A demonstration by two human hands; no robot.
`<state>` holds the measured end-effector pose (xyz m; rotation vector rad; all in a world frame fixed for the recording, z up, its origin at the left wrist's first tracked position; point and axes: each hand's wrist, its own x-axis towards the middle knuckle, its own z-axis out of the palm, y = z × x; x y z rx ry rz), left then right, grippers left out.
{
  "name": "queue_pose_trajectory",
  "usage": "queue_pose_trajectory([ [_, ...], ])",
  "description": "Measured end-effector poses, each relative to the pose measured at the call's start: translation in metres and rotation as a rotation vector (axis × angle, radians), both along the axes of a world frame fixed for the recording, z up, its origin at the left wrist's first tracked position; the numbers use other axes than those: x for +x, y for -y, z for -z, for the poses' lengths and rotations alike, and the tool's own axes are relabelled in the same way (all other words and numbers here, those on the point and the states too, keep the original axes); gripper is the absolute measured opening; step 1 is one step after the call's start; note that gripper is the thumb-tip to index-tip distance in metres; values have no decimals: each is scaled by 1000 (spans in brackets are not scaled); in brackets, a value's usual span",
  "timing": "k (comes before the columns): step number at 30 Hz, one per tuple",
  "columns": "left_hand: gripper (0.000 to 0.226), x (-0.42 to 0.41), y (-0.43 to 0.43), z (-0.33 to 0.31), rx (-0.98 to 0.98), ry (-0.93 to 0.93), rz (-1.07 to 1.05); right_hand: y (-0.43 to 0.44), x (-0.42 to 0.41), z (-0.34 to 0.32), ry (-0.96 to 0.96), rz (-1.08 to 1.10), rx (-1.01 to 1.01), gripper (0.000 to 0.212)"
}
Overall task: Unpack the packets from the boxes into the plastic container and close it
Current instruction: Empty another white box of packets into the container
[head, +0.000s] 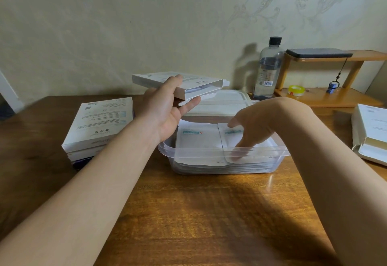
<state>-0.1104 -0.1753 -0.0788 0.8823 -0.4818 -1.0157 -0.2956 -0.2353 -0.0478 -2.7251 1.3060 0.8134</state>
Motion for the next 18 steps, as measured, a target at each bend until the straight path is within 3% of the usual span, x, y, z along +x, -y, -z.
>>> queue_pose_trajectory([
  [3, 35, 0, 0, 0, -3, 2, 2, 0, 0, -1, 4, 3, -1, 116],
  [18, 35, 0, -1, -2, -6, -7, 3, -5, 2, 5, -41, -2, 49, 108],
])
